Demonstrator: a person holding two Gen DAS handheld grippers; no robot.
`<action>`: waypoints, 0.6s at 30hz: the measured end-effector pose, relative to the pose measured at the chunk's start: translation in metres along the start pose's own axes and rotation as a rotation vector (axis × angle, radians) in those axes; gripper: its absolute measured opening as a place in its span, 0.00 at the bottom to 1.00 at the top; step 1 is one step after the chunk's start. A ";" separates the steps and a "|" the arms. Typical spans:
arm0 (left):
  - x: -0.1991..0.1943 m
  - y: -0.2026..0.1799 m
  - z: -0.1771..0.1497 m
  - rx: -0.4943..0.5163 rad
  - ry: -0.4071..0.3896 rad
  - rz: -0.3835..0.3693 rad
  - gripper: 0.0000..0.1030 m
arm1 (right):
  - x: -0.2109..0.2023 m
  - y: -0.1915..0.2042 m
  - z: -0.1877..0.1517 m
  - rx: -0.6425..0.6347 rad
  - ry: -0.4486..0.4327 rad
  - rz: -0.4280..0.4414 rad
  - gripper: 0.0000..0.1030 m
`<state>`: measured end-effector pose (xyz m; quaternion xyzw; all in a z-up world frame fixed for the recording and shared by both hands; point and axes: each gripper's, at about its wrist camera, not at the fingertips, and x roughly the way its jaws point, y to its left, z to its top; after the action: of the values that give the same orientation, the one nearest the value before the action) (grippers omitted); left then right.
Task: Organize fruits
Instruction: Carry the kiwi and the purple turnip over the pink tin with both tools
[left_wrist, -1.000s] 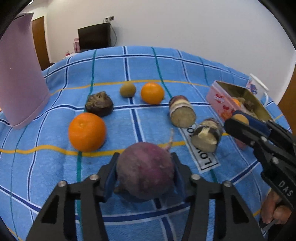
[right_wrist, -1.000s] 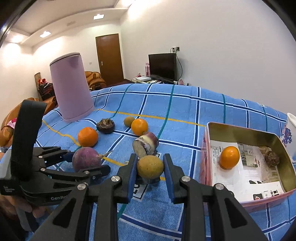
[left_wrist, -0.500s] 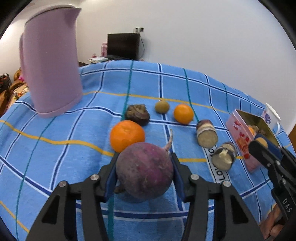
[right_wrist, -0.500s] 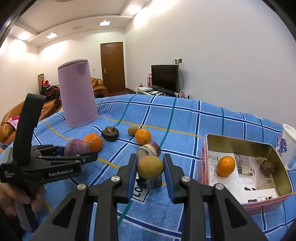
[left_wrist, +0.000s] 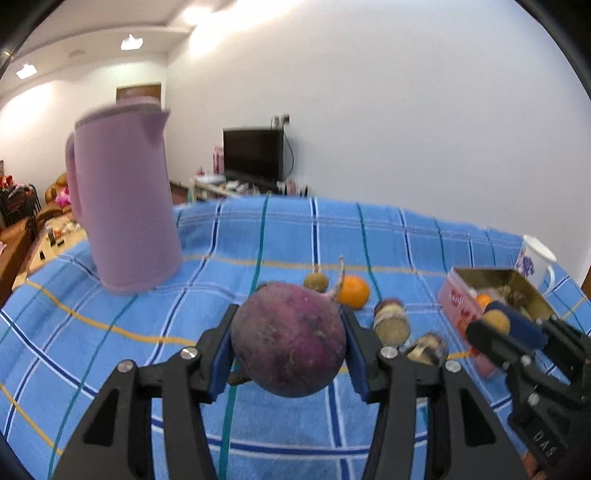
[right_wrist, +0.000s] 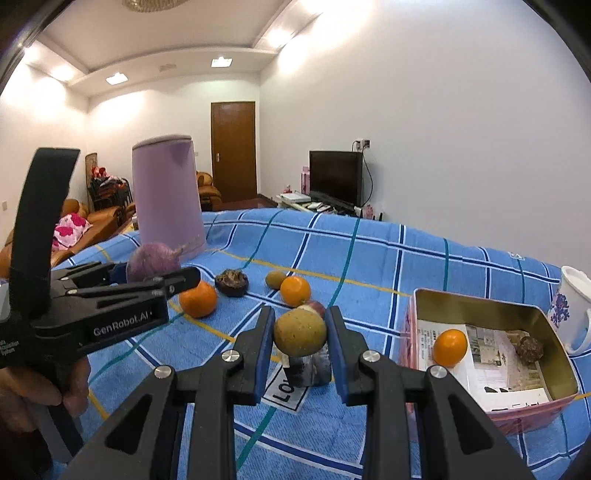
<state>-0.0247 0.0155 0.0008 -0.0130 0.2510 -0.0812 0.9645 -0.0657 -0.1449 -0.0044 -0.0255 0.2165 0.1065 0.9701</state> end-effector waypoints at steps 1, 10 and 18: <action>-0.003 -0.002 0.001 0.002 -0.022 0.004 0.52 | -0.002 0.000 0.000 0.000 -0.009 -0.005 0.29; 0.001 -0.012 -0.006 0.006 -0.043 0.010 0.52 | 0.002 -0.001 0.001 0.004 0.000 -0.017 0.29; -0.004 -0.020 -0.009 0.026 -0.052 0.029 0.52 | 0.002 -0.003 0.001 0.005 -0.003 -0.051 0.29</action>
<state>-0.0356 -0.0031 -0.0040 0.0011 0.2251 -0.0702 0.9718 -0.0632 -0.1471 -0.0046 -0.0282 0.2147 0.0811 0.9729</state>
